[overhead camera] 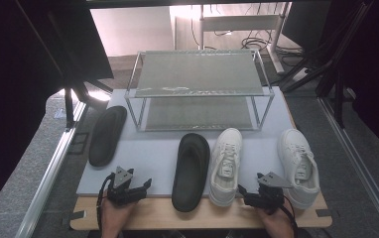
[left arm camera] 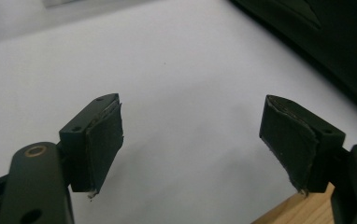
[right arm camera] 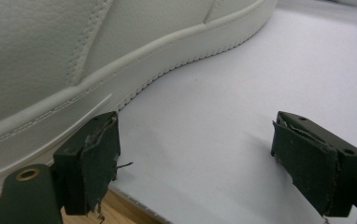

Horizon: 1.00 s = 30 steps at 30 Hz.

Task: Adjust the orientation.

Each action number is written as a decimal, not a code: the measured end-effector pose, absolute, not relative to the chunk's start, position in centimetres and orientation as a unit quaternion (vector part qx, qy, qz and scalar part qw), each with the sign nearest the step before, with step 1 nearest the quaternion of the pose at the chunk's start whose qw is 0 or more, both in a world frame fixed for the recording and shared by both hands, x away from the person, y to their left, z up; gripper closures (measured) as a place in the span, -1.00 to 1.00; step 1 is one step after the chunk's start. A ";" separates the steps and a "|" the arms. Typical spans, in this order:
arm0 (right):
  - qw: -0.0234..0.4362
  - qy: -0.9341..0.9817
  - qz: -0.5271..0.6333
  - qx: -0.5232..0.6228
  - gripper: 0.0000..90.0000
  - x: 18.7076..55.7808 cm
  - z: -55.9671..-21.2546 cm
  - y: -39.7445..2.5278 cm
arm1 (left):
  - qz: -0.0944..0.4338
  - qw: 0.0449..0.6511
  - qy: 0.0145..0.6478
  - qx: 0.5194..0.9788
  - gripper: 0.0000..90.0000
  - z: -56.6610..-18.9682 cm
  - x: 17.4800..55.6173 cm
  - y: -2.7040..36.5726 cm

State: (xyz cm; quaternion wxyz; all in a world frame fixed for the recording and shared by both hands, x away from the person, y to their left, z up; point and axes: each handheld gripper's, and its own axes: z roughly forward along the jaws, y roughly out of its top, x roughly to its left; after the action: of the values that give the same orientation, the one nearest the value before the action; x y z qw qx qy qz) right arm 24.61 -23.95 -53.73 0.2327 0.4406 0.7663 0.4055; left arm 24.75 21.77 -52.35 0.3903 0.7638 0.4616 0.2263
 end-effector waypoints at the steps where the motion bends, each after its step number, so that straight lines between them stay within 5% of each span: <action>1: 0.233 0.766 0.405 0.441 -0.65 24.6 -53.7 -24.0 | 0.226 0.390 0.462 0.763 -0.52 -52.3 24.8 21.9; 30: 0.232 0.767 0.406 0.439 -0.67 24.7 -53.8 -23.9 | 0.235 0.393 0.489 0.742 -0.41 -50.1 27.5 25.5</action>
State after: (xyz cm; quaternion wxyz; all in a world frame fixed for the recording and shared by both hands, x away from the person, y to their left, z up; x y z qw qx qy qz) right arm 24.72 -23.90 -53.75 0.2323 0.4386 0.7675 0.4058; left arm 27.54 25.47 -50.06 0.3933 0.7424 0.4889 0.2347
